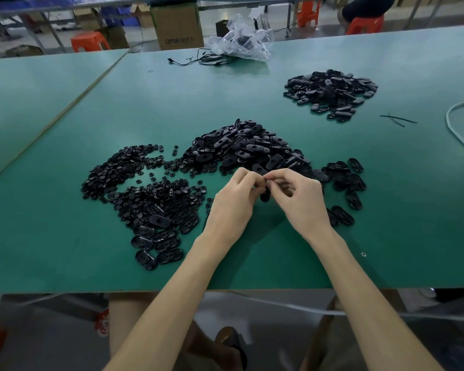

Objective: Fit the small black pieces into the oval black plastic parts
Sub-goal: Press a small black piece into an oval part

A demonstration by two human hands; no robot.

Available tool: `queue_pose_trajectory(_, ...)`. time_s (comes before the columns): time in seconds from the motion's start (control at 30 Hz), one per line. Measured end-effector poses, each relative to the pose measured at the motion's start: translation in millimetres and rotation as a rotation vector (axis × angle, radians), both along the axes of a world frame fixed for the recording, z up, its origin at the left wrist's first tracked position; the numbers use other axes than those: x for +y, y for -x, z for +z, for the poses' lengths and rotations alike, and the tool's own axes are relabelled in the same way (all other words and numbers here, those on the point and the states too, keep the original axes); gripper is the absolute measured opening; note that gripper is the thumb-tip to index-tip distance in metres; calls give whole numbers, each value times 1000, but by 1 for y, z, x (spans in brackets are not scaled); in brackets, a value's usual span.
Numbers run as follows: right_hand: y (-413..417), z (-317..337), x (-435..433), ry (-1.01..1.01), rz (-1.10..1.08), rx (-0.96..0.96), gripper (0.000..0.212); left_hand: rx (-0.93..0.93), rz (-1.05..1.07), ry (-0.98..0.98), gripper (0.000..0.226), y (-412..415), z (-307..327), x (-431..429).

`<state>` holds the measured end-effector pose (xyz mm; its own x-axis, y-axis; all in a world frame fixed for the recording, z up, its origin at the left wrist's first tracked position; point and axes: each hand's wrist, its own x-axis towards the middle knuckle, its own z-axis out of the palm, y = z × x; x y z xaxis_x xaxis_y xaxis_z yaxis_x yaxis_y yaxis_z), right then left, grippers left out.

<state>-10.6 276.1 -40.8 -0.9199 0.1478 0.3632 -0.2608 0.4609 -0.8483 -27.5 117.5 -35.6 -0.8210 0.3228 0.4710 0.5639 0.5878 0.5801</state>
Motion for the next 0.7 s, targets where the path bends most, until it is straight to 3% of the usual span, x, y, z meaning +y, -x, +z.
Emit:
queue_pose_trajectory(0.33, -2, 1, 0, -16, 0, 6, 17, 139, 49, 94, 4, 0, -2, 1)
queue_pose_trajectory(0.7, 0, -1, 0, -12, -6, 15, 16, 121, 66, 68, 3, 2, -4, 2)
